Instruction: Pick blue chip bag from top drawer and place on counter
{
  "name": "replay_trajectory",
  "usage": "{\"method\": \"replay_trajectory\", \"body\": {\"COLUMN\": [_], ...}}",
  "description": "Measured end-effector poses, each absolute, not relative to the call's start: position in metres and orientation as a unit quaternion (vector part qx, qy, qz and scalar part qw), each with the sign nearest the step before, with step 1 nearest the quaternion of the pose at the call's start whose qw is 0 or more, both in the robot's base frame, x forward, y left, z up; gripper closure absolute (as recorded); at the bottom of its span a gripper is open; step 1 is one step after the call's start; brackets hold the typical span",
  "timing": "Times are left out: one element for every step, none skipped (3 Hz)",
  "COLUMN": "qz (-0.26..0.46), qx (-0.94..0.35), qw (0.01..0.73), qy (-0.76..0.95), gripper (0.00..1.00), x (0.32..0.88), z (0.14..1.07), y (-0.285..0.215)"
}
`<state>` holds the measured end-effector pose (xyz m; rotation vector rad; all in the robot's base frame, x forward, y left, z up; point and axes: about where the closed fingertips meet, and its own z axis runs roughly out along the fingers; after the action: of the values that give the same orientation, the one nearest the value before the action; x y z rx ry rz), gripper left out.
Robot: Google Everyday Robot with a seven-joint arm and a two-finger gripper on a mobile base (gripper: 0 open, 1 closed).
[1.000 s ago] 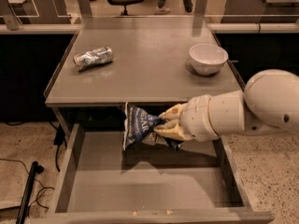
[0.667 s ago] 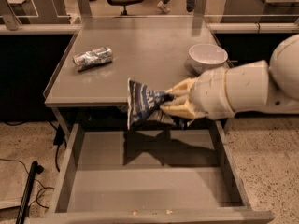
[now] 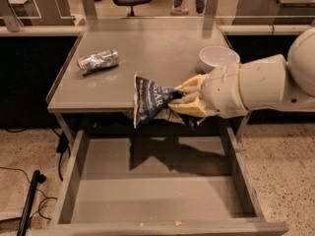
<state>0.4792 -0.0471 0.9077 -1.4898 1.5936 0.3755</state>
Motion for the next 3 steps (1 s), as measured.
{"method": "replay_trajectory", "body": {"qz": [0.146, 0.131, 0.118], "qx": [-0.604, -0.591, -0.582], "qw": [0.462, 0.480, 0.483], "qy": [0.633, 0.635, 0.643], "gripper": [1.00, 1.00, 1.00], "x": [0.508, 0.558, 0.597], "z": [0.913, 0.919, 0.918], "y": [-0.038, -0.035, -0.034]}}
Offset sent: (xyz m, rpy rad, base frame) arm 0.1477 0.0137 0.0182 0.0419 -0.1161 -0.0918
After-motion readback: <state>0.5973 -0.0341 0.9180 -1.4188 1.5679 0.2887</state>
